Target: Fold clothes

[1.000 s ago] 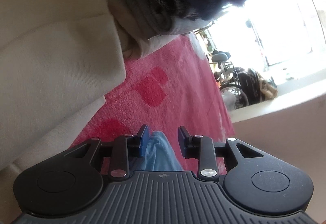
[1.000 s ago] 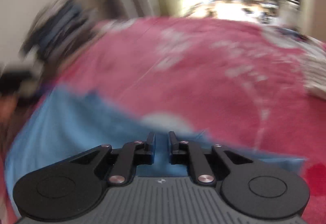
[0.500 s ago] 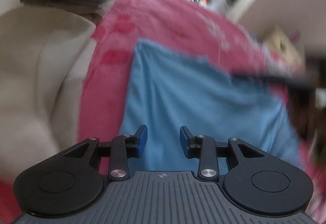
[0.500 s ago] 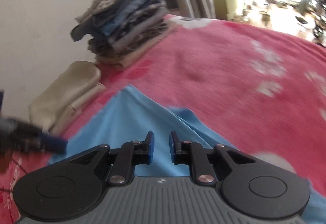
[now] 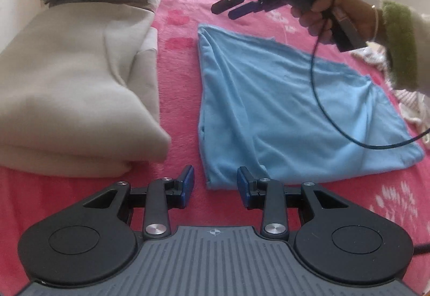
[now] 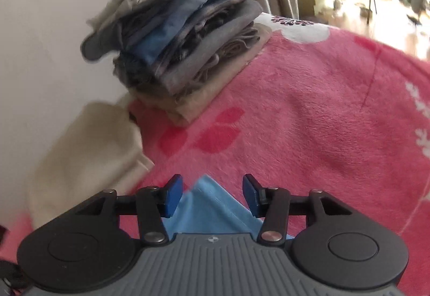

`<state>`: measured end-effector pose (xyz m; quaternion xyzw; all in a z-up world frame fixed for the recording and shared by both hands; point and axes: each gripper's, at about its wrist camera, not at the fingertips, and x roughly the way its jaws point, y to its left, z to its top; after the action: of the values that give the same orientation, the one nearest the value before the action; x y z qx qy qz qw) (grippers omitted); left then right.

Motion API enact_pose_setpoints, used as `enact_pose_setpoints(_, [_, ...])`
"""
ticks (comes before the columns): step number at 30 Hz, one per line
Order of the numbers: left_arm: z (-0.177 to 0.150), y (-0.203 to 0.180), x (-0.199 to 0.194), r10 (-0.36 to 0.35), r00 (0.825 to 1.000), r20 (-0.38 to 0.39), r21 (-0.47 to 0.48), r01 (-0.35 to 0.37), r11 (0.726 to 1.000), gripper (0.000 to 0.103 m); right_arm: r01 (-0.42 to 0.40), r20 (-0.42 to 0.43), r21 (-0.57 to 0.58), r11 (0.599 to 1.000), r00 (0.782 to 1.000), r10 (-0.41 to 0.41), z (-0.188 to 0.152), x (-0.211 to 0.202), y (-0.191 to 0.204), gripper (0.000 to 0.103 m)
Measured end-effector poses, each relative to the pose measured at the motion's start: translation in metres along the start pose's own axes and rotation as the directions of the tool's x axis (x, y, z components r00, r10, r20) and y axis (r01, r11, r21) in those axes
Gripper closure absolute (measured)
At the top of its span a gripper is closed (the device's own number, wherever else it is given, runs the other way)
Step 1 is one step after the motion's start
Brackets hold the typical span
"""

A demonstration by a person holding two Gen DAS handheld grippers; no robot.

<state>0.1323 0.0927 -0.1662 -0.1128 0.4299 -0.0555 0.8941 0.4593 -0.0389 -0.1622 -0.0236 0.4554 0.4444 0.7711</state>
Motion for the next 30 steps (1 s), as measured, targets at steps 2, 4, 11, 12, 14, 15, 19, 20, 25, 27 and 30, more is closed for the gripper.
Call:
enact_pose_setpoints(2, [-0.002,0.005,0.000,-0.026,1.000,0.010,-0.022,0.026,0.999,0.069,-0.001,-0.006,0.015,1.000,1.000,0.001,0.001,0.002,-0.001,0.051])
enact_pose_setpoints(4, [-0.004,0.009,0.001,-0.049,0.999,0.018,-0.042,0.050,0.998,0.070,0.012,-0.020,0.022,1.000,1.000,-0.012,0.002,0.005,-0.001,0.051])
enact_pose_setpoints(11, [-0.008,0.026,-0.002,-0.142,0.988,0.060,-0.123,0.149,0.981,0.102,0.037,-0.030,0.066,0.997,0.999,-0.035,-0.002,0.014,-0.007,0.051])
enact_pose_setpoints(12, [-0.008,0.032,-0.009,-0.169,0.983,0.079,-0.148,0.179,0.973,0.102,0.038,-0.025,0.070,0.997,0.999,-0.037,-0.002,0.014,-0.008,0.051])
enact_pose_setpoints(14, [-0.010,0.042,-0.010,-0.167,0.983,0.071,-0.191,0.177,0.966,0.102,0.040,-0.015,0.082,0.996,0.999,-0.039,-0.004,0.013,-0.011,0.051])
enact_pose_setpoints(15, [-0.012,0.047,-0.010,-0.163,0.985,0.064,-0.211,0.173,0.962,0.102,0.042,-0.012,0.089,0.995,0.999,-0.041,-0.005,0.014,-0.013,0.051])
enact_pose_setpoints(19, [-0.015,0.048,-0.001,-0.142,0.990,0.023,-0.208,0.144,0.967,0.102,0.088,0.014,0.106,0.990,0.996,-0.090,-0.008,0.011,-0.023,0.052])
enact_pose_setpoints(20, [-0.014,0.045,-0.001,-0.130,0.991,0.021,-0.184,0.132,0.974,0.102,0.106,0.033,0.107,0.989,0.993,-0.110,-0.008,0.005,-0.026,0.052])
enact_pose_setpoints(25, [-0.013,0.036,0.001,-0.091,0.996,0.016,-0.143,0.092,0.985,0.100,0.148,0.194,0.167,0.975,0.964,-0.180,-0.008,-0.082,-0.057,0.053])
enact_pose_setpoints(27, [-0.013,0.034,0.001,-0.079,0.997,0.014,-0.142,0.080,0.987,0.099,0.199,0.236,0.163,0.966,0.943,-0.234,-0.017,-0.131,-0.075,0.053])
enact_pose_setpoints(30, [-0.012,0.034,0.001,-0.064,0.998,0.009,-0.146,0.065,0.987,0.097,0.298,0.233,0.135,0.945,0.917,-0.323,-0.039,-0.192,-0.101,0.053])
